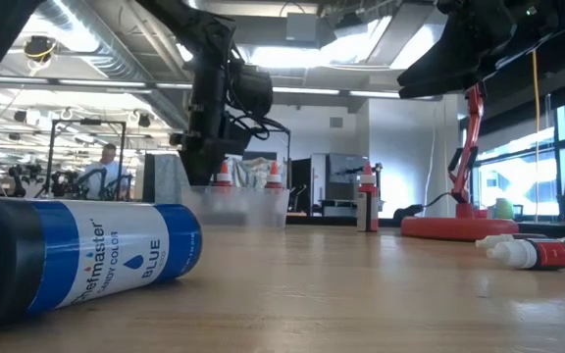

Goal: Pick & Place food coloring
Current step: Put the top small black food coloring bottle into the transparent bin, then put the large blue food coloring bottle into the transparent bin

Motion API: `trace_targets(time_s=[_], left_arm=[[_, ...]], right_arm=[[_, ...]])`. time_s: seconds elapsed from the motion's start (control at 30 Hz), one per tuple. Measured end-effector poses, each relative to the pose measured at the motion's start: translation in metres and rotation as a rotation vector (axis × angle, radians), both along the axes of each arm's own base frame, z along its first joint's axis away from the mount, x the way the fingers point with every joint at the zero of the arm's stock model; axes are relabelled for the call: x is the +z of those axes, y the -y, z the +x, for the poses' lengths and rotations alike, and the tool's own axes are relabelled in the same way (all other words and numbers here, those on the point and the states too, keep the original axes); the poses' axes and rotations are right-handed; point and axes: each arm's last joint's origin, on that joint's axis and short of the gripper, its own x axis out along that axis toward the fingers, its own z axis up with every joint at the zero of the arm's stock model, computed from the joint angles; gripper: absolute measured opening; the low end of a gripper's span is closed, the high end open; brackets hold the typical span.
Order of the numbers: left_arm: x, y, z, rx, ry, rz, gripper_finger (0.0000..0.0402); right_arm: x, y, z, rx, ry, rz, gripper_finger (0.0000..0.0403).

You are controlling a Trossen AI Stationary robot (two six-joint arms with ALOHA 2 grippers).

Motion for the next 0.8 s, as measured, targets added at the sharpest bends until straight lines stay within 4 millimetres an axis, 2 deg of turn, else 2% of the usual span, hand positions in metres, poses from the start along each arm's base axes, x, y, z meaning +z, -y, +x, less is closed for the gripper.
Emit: trace_targets(time_s=[0.43,0.8], left_arm=[[0.0003,-0.0015,0.0037,-0.004,0.038,0.017,0.0092],[0.0054,0.0002,0.0021,-0.004,0.061,-0.009,0.014]], right_arm=[[-0.0009,0.0001,-0.0004,0.001,-0.011,-0.005,0.0289],[-0.001,0.0001,-0.0004,0.001,-0.012,-0.005,0.0289]])
